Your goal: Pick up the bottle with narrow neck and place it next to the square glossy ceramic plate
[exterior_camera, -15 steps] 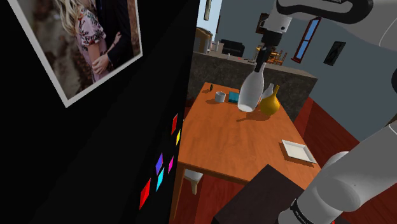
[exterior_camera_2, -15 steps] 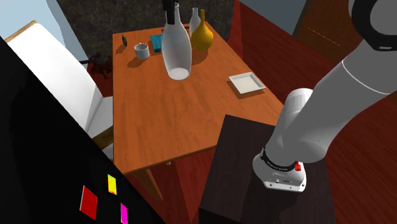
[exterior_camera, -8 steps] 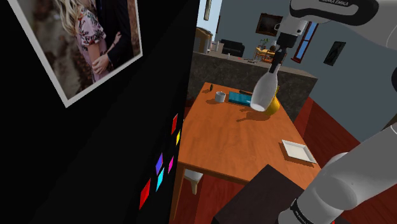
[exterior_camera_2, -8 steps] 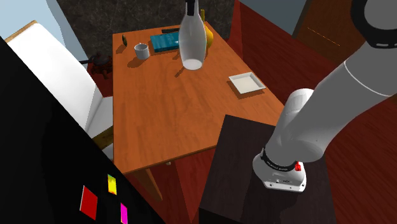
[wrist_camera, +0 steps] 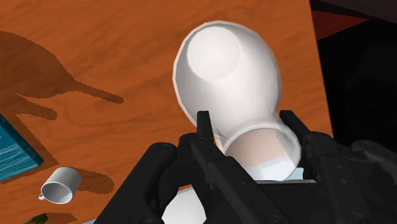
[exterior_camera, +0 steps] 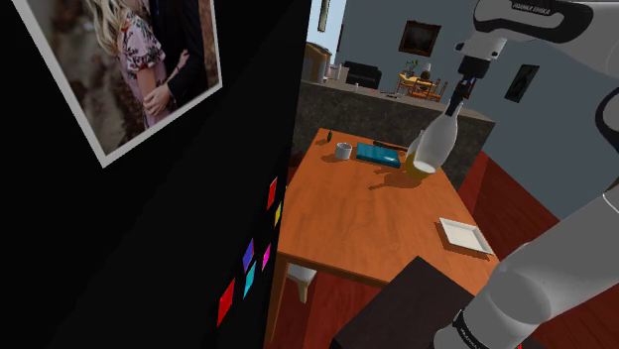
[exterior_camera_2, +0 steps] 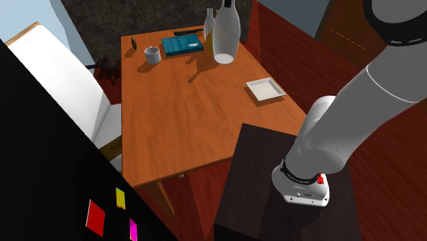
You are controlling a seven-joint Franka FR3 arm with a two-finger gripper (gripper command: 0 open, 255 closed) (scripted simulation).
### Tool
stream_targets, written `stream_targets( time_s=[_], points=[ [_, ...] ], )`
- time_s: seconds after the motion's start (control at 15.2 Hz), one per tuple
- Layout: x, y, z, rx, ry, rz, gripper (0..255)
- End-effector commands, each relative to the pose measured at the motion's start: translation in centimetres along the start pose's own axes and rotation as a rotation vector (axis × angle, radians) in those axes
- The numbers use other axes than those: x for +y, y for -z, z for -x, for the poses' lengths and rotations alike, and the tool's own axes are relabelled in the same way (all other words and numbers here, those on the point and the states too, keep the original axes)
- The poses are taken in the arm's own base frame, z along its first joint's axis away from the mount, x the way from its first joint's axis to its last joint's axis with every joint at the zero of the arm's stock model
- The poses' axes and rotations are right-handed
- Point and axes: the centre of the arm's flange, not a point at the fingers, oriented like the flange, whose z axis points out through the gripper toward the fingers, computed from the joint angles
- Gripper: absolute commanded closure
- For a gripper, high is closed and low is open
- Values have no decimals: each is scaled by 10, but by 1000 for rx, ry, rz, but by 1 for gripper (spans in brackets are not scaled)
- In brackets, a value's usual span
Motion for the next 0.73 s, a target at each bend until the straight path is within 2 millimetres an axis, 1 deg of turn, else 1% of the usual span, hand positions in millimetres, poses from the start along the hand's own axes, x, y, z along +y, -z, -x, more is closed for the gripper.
stream_targets(
  time_s=[0.0, 0.53, 0.59, 0.66],
  points=[
    [19, 2, 17, 0, 2, 0, 255],
    [102, 5, 82, 0, 2, 0, 255],
    [117, 6, 94, 0, 2, 0, 255],
    [117, 1, 94, 0, 2, 0, 255]
  ],
)
